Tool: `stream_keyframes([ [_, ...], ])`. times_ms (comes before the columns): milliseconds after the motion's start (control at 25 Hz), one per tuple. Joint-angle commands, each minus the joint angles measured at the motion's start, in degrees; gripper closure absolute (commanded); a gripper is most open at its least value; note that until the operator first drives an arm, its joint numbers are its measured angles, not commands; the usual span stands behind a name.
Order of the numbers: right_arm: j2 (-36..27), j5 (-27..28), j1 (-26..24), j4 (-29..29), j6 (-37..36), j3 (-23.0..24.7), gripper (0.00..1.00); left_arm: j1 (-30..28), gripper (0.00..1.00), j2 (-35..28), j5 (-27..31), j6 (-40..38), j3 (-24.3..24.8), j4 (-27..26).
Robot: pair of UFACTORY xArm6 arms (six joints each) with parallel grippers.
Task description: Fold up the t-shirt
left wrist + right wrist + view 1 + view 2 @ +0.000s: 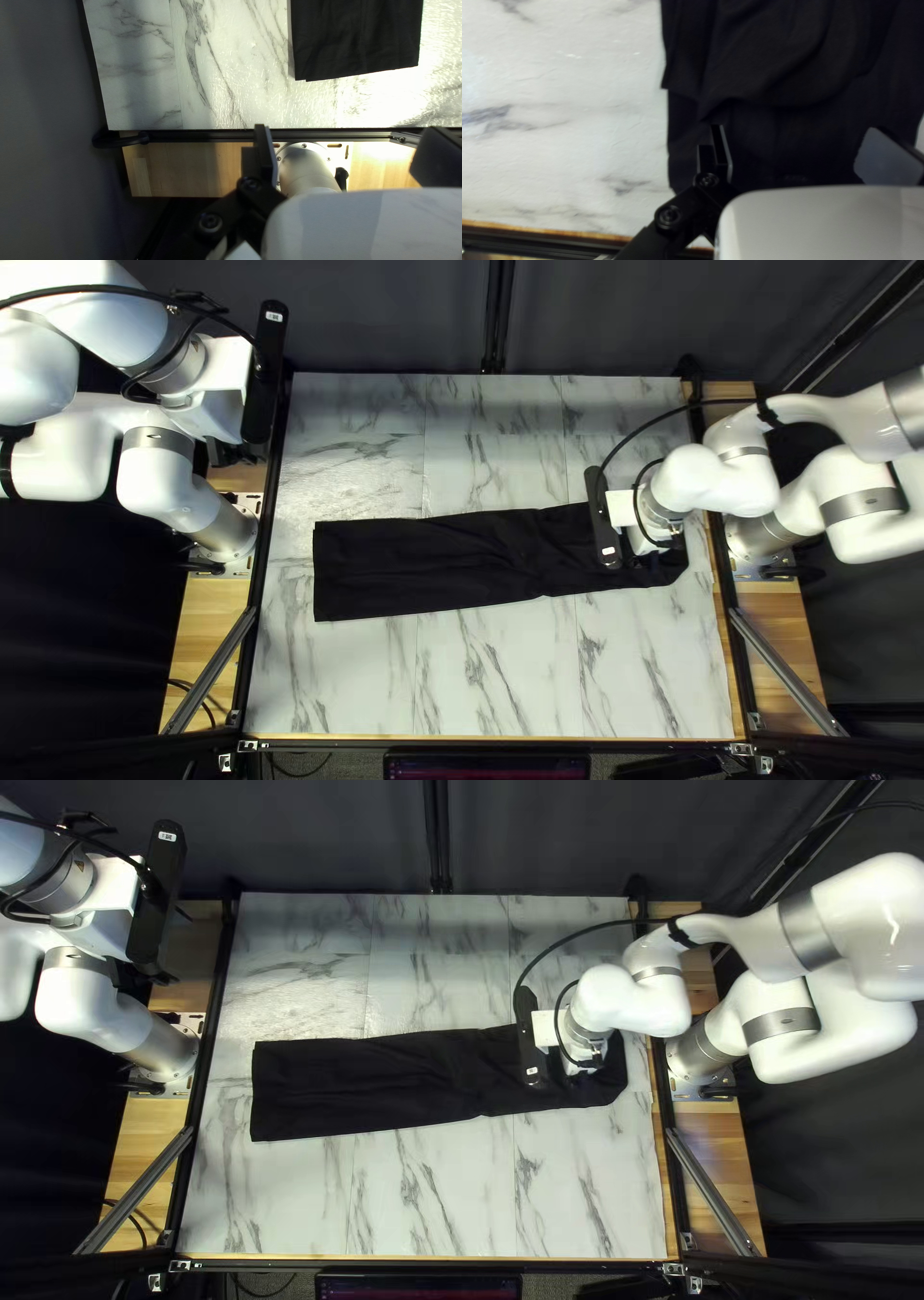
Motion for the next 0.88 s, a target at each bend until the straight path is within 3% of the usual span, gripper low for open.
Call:
stream_keyframes([
  [40,4.2,-2.6,-1.6,0.0,-2.3,-2.7,0.00,0.0,0.00,0.0,0.0,0.0,0.0,0.0],
  [240,5.7,-1.1,-0.6,-2.2,-0.3,-6.6,0.00,0.0,0.00,0.0,0.0,0.0,0.0,0.0],
  [560,2.1,3.5,0.7,-6.6,4.3,-7.8,0.00,0.0,0.00,0.0,0.0,0.0,0.0,0.0],
  [720,0.7,6.2,4.3,-10.1,10.4,-9.2,0.00,0.0,0.00,0.0,0.0,0.0,0.0,0.0],
  [880,-1.0,4.7,5.8,-11.0,12.8,-6.0,0.00,0.0,0.00,0.0,0.0,0.0,0.0,0.0],
])
